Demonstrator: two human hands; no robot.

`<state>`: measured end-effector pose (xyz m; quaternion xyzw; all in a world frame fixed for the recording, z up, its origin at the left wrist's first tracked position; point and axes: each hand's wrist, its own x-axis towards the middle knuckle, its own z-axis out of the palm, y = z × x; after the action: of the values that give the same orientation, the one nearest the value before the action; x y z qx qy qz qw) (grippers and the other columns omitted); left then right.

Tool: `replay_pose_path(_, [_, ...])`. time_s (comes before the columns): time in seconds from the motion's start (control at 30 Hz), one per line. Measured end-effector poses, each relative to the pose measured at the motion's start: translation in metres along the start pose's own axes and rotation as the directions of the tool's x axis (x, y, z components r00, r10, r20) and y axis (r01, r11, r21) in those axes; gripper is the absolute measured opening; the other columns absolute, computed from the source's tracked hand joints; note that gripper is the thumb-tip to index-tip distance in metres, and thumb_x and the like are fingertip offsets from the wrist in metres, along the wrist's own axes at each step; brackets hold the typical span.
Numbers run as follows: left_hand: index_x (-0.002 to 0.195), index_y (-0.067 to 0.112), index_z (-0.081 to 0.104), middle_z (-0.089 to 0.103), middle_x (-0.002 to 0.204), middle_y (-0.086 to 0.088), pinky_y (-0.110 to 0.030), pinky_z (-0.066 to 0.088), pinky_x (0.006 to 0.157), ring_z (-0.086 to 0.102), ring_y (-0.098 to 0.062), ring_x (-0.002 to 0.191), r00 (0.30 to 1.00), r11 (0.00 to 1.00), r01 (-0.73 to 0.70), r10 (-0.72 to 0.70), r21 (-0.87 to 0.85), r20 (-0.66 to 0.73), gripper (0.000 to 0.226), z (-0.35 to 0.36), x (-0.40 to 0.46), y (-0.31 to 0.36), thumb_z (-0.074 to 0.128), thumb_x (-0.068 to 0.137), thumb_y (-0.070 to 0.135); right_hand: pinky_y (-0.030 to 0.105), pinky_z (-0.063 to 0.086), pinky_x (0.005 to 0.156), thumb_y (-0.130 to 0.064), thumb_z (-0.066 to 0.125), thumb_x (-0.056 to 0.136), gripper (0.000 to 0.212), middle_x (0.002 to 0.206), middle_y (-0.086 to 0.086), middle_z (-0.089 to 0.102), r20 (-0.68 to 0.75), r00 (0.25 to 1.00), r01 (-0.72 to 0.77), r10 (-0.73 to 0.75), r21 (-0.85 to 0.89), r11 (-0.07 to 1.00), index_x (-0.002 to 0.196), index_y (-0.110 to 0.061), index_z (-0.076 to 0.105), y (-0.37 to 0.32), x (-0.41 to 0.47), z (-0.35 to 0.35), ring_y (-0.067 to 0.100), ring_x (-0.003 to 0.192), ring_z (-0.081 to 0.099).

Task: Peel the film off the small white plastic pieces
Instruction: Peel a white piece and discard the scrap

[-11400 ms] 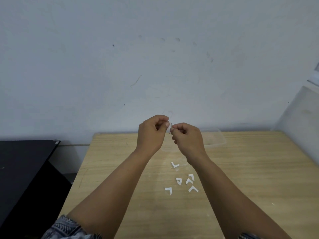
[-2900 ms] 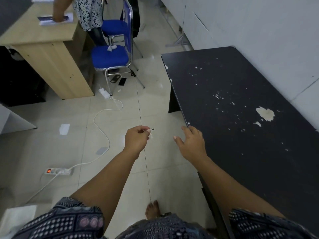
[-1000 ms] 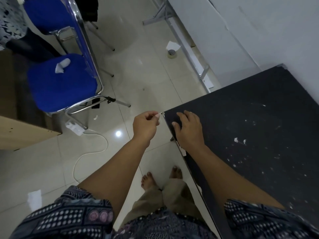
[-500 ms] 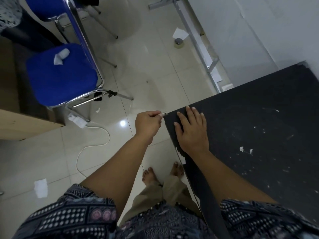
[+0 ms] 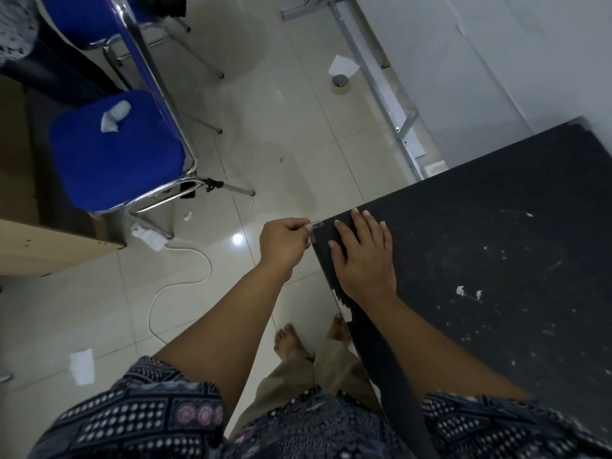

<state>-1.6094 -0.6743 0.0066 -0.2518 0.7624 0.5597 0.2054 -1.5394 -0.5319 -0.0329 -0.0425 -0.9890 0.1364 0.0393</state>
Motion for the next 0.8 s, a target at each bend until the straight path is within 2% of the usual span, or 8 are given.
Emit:
replay_pose_path(0.07, [0.106,0.016,0.074,0.073,0.092,0.0,-0.031,0.059,0.081,0.069,-0.016,0.078,0.998,0.996,-0.068,0.067,0.063,0.021,0.018,0.0,-0.001,0.0,0.068,0.09,0.014,0.048,0.017,0.12,-0.041,0.04,0.101,0.044,0.151,0.01,0.043,-0.008,1.0,0.0,0.0,0.005,1.0,0.137,-0.021,0.053,0.001,0.0,0.001,0.027,0.144,0.032])
replay_pose_path(0.17, [0.114,0.018,0.071,0.073,0.094,0.001,-0.017,0.054,0.073,0.07,-0.012,0.077,0.972,0.942,-0.222,0.196,0.252,0.127,0.023,-0.005,0.0,0.0,0.062,0.093,0.012,0.048,0.017,0.12,-0.04,0.042,0.101,0.043,0.151,0.011,0.043,-0.021,1.0,0.002,-0.001,0.017,1.0,0.136,-0.02,0.055,0.001,0.0,0.002,0.028,0.143,0.032])
replay_pose_path(0.27, [0.118,0.015,0.07,0.072,0.104,-0.003,-0.024,0.056,0.083,0.069,-0.015,0.088,0.952,0.905,-0.274,0.209,0.324,0.222,0.029,-0.007,0.004,0.0,0.061,0.093,0.004,0.049,0.018,0.12,-0.04,0.043,0.101,0.043,0.151,0.011,0.044,-0.029,1.0,0.002,-0.002,0.019,1.0,0.136,-0.019,0.055,0.0,0.0,0.002,0.028,0.143,0.033])
replay_pose_path(0.33, [0.119,0.014,0.069,0.072,0.107,-0.004,-0.025,0.057,0.085,0.068,-0.016,0.092,0.951,0.893,-0.281,0.21,0.351,0.227,0.032,-0.007,0.005,-0.001,0.06,0.091,-0.001,0.049,0.018,0.12,-0.04,0.043,0.1,0.043,0.151,0.012,0.043,-0.023,1.0,-0.001,0.001,0.017,1.0,0.136,-0.019,0.054,-0.001,0.0,0.002,0.028,0.143,0.032])
replay_pose_path(0.47, [0.117,0.012,0.069,0.071,0.099,-0.005,-0.01,0.053,0.066,0.067,-0.011,0.081,0.959,0.897,-0.267,0.21,0.352,0.192,0.03,-0.004,0.004,-0.001,0.06,0.092,-0.001,0.05,0.02,0.119,-0.04,0.04,0.1,0.044,0.151,0.012,0.043,-0.005,1.0,-0.009,0.009,-0.006,1.0,0.136,-0.019,0.054,-0.003,0.0,0.0,0.029,0.143,0.032])
replay_pose_path(0.6, [0.119,0.017,0.069,0.068,0.103,-0.001,-0.011,0.042,0.075,0.06,-0.011,0.087,0.945,0.79,-0.325,0.255,0.52,0.202,0.029,-0.003,0.004,0.007,0.062,0.093,0.008,0.05,0.021,0.119,-0.041,0.039,0.1,0.044,0.15,0.012,0.044,0.003,1.0,-0.008,0.008,-0.002,1.0,0.135,-0.02,0.054,-0.002,0.001,0.0,0.029,0.142,0.034])
replay_pose_path(0.73, [0.13,0.022,0.061,0.066,0.124,-0.006,-0.02,0.038,0.088,0.06,-0.021,0.112,0.929,0.691,-0.369,0.264,0.622,0.258,0.033,-0.006,0.0,0.01,0.055,0.098,0.018,0.05,0.022,0.117,-0.04,0.042,0.098,0.043,0.146,0.012,0.048,0.003,1.0,-0.02,0.019,0.054,0.998,0.132,-0.018,0.057,-0.002,0.002,-0.002,0.029,0.14,0.037])
replay_pose_path(0.8, [0.138,0.023,0.053,0.062,0.13,-0.007,-0.023,0.038,0.093,0.057,-0.024,0.119,0.919,0.649,-0.395,0.289,0.65,0.269,0.037,-0.008,-0.007,0.009,0.049,0.101,0.024,0.052,0.023,0.116,-0.04,0.043,0.096,0.045,0.145,0.013,0.049,0.037,0.999,-0.021,0.019,0.078,0.997,0.132,-0.017,0.057,-0.002,0.004,-0.007,0.03,0.139,0.038])
